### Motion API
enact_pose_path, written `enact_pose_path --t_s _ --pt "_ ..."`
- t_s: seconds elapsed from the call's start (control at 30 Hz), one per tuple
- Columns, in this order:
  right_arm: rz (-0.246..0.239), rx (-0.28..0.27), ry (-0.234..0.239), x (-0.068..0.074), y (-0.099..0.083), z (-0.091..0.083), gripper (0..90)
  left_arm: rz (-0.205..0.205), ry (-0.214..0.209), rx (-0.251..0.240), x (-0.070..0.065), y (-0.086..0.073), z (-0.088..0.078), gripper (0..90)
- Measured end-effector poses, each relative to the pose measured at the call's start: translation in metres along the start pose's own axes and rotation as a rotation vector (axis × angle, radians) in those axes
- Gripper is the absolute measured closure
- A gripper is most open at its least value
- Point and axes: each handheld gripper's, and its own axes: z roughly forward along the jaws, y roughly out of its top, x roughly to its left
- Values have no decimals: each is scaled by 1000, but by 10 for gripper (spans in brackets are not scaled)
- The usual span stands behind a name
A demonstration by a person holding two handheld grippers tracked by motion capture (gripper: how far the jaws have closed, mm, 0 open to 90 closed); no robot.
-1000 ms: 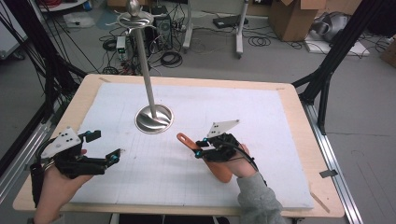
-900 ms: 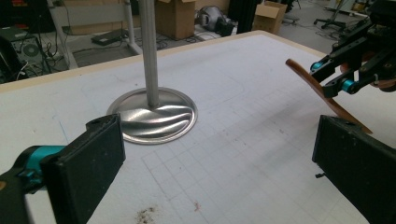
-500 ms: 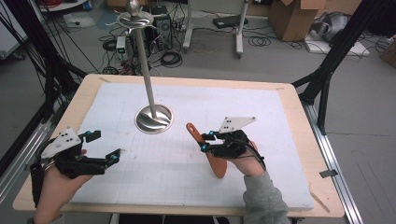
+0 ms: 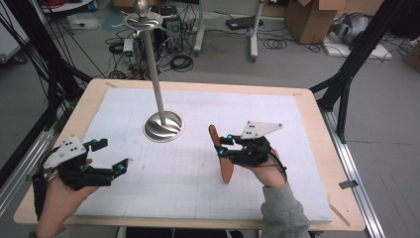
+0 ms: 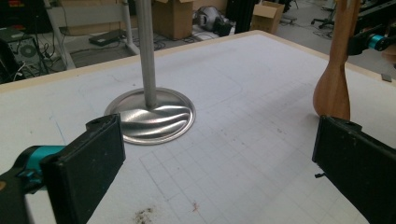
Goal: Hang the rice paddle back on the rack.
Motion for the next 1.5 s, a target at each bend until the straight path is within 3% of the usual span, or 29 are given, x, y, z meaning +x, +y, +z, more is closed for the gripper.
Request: enact_pose_path --t_s 0.4,0.7,0.87,1.03,1.17,1.5 --pt "-16 -38 -39 3 3 -1 645 -6 5 -21 1 2 -5 29" --pt "5 -112 -40 2 10 -3 646 -12 12 -32 2 3 -11 29" --pt "0 -132 -35 3 20 -4 646 -10 9 -24 1 2 -9 29" --pt "17 -147 -52 1 33 -4 646 -5 10 -18 -1 2 -8 29" --pt "50 -183 -38 -3 44 -6 646 -4 7 -20 -1 2 -9 29" --pt "-11 -151 -58 -7 74 -4 646 -10 11 -25 -1 2 -11 29"
